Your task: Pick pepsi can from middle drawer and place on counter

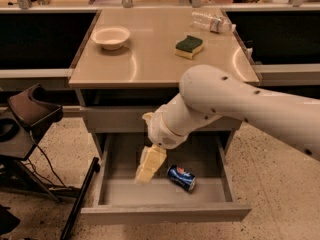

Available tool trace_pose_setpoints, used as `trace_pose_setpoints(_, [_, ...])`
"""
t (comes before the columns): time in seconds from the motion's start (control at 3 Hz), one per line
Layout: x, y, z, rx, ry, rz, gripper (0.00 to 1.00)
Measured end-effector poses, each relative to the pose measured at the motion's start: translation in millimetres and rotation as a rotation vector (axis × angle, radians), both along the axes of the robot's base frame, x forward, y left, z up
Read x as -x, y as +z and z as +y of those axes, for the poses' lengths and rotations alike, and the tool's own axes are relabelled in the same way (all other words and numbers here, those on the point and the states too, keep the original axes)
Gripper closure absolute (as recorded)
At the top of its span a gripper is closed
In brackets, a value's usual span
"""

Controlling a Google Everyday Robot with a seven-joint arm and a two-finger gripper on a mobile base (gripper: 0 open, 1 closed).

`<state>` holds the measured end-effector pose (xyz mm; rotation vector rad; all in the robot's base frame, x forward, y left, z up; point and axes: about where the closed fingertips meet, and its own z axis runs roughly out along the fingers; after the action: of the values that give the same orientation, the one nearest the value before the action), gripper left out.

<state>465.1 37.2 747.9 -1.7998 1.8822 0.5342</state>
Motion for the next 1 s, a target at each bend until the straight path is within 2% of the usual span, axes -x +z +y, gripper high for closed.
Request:
trace_pose_setpoints(0.33, [-6, 1, 14, -0.008, -0.033, 0.008, 0.0])
trace_pose_setpoints(0.67, [-5, 1, 13, -0.007, -0.032, 0.008, 0.0])
trace_pose_setpoints(1.0, [-12, -22, -7, 0.027, -0.119, -0.002, 0.0])
